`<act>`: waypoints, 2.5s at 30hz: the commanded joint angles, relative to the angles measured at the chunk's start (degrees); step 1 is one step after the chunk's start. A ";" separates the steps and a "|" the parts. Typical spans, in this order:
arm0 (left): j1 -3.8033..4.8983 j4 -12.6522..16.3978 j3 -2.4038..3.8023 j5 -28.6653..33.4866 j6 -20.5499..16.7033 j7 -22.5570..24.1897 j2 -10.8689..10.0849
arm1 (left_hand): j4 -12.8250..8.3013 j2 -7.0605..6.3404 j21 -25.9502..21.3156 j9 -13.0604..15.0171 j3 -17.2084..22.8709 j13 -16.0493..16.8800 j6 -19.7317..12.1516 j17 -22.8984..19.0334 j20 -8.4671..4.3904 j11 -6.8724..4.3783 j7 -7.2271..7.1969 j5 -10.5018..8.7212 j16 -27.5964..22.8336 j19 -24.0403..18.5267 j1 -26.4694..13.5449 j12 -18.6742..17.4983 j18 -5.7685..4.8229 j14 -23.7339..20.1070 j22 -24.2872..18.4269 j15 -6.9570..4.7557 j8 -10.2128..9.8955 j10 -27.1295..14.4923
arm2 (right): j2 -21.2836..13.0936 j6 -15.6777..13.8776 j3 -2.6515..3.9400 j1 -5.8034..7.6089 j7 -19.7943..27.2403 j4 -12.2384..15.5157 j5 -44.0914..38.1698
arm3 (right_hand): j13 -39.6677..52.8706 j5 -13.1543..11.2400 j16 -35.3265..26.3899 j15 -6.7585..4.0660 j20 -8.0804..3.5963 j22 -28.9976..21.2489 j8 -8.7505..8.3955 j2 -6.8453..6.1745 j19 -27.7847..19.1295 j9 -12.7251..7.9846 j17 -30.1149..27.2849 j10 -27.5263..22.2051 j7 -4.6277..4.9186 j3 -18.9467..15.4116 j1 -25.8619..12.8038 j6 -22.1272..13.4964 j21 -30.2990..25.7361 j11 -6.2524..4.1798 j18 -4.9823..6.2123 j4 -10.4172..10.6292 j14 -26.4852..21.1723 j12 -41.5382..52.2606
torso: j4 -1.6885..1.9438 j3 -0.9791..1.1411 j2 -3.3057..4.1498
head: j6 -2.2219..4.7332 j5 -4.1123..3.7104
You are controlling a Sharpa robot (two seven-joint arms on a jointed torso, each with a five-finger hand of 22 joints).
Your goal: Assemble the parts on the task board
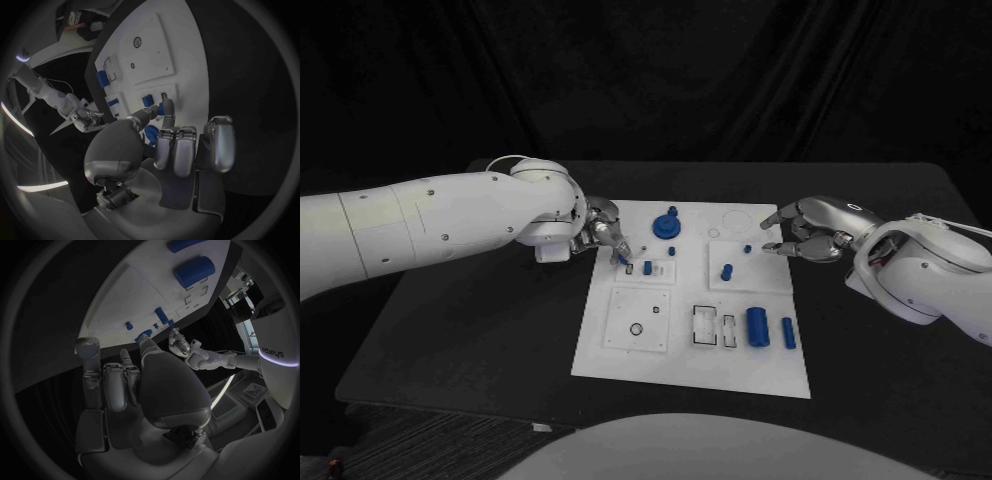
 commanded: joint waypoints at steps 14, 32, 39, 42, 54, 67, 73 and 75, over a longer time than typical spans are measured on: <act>-0.05 0.35 0.02 0.14 1.50 -0.82 0.64 | -0.10 0.77 -0.44 -0.26 0.75 15.04 1.10 15.08 -0.03 -0.27 -0.94 0.33 0.15 -0.54 -0.01 0.20 0.53 6.16 10.16 -0.37 -0.61 6.08 | 0.09 -0.56 0.04 -0.18 -0.77 -0.07 -0.10 | 9.36 0.16 -0.22 0.16 0.10 4.88 -0.14 0.36 -0.47 -0.07 9.66 -0.51 0.07 0.00 -0.02 0.36 -0.28 0.07 0.55 -0.30 3.15 -0.33 | -0.03 -0.04 0.07 | -0.01 0.16; -0.46 -0.43 0.02 0.14 1.14 0.03 1.59 | -0.09 0.94 -0.63 -0.40 0.96 15.04 1.08 15.08 -0.02 -0.23 -0.89 0.40 0.15 -0.71 -0.05 0.20 0.58 6.16 10.09 -0.35 -0.81 6.08 | 0.11 -0.67 0.04 -0.20 -0.66 -0.11 -0.10 | 9.34 0.18 -0.29 0.18 0.12 4.86 -0.17 0.27 -0.51 -0.08 9.61 -0.54 0.08 -0.08 -0.05 0.40 -0.40 0.09 0.55 -0.36 3.11 -0.35 | -0.01 -0.01 0.05 | -0.01 0.21; -1.16 -0.77 0.02 0.14 0.88 0.35 1.90 | -0.09 1.01 -0.79 -0.44 1.04 15.04 1.08 15.08 -0.02 -0.22 -0.87 0.42 0.15 -0.85 -0.05 0.20 0.62 6.16 10.03 -0.34 -0.88 6.08 | 0.10 -0.66 0.04 -0.21 -0.65 -0.14 -0.10 | 9.34 0.18 -0.29 0.18 0.12 4.86 -0.17 0.27 -0.51 -0.08 9.61 -0.54 0.08 -0.08 -0.05 0.40 -0.40 0.09 0.55 -0.36 3.11 -0.35 | 0.03 0.01 -0.01 | -0.01 0.18; -1.40 -0.88 0.02 0.14 0.83 0.43 1.98 | -0.09 1.01 -0.79 -0.44 1.04 15.04 1.08 15.08 -0.02 -0.22 -0.87 0.42 0.15 -0.85 -0.05 0.20 0.62 6.16 10.03 -0.34 -0.88 6.08 | 0.09 -0.67 0.04 -0.21 -0.64 -0.13 -0.10 | 9.34 0.18 -0.29 0.18 0.12 4.86 -0.17 0.27 -0.51 -0.08 9.61 -0.54 0.08 -0.08 -0.05 0.40 -0.40 0.09 0.55 -0.36 3.11 -0.35 | 0.00 -0.02 0.01 | -0.01 0.12; -1.76 -0.83 0.02 0.13 0.44 0.63 2.03 | -0.13 1.06 -0.93 -0.51 1.16 15.04 1.04 15.08 -0.01 -0.19 -0.83 0.46 0.15 -0.98 -0.05 0.20 0.66 6.16 9.98 -0.32 -1.01 6.08 | 0.08 -0.57 0.04 -0.26 -0.64 -0.22 -0.10 | 9.34 0.18 -0.29 0.18 0.12 4.86 -0.17 0.27 -0.51 -0.08 9.61 -0.54 0.08 -0.08 -0.05 0.40 -0.40 0.09 0.55 -0.36 3.11 -0.35 | 0.04 -0.03 0.06 | -0.01 0.32; -1.86 -1.18 0.01 0.14 0.95 0.61 2.30 | 1.10 1.15 -1.66 -1.20 -0.79 15.04 1.11 15.08 0.30 0.14 -0.58 -7.45 0.15 -1.31 -1.27 0.20 0.76 6.16 9.97 -0.02 -2.46 6.08 | 0.09 -0.45 0.04 -0.32 -0.66 -0.27 -0.10 | 9.32 0.19 -0.28 0.19 0.13 4.85 -0.20 0.28 -0.53 -0.09 9.61 -0.56 0.09 -0.11 -0.10 0.42 -0.46 0.10 0.56 -0.37 3.12 -0.37 | -0.04 -0.02 0.07 | -0.01 0.42; -1.91 -1.52 0.01 0.14 1.91 -0.13 2.43 | 4.07 1.14 -2.49 -2.89 -5.29 14.90 0.68 15.08 0.71 0.67 -0.01 -13.96 0.15 -1.70 -2.74 0.03 0.88 6.16 9.99 0.42 -4.90 5.90 | 0.09 -0.37 0.04 -0.33 -0.66 -0.28 -0.10 | 9.33 0.20 -0.30 0.19 0.13 4.85 -0.21 0.33 -0.53 -0.10 9.60 -0.54 0.10 -0.10 -0.11 0.43 -0.48 0.10 0.56 -0.38 3.11 -0.36 | -0.03 -0.03 0.05 | -0.01 0.36; -1.92 -1.62 0.01 0.14 2.22 -0.36 2.44 | 5.53 0.95 -3.08 -3.37 -7.46 14.64 -0.15 15.08 0.97 1.09 0.53 -15.79 0.15 -2.11 -3.71 -0.30 1.01 6.16 9.91 0.78 -5.85 5.55 | 0.09 -0.34 0.04 -0.33 -0.66 -0.29 -0.10 | 9.35 0.21 -0.28 0.19 0.13 4.87 -0.21 0.34 -0.51 -0.10 9.61 -0.51 0.10 -0.10 -0.10 0.43 -0.43 0.10 0.55 -0.39 3.12 -0.34 | -0.04 -0.03 0.05 | -0.01 0.36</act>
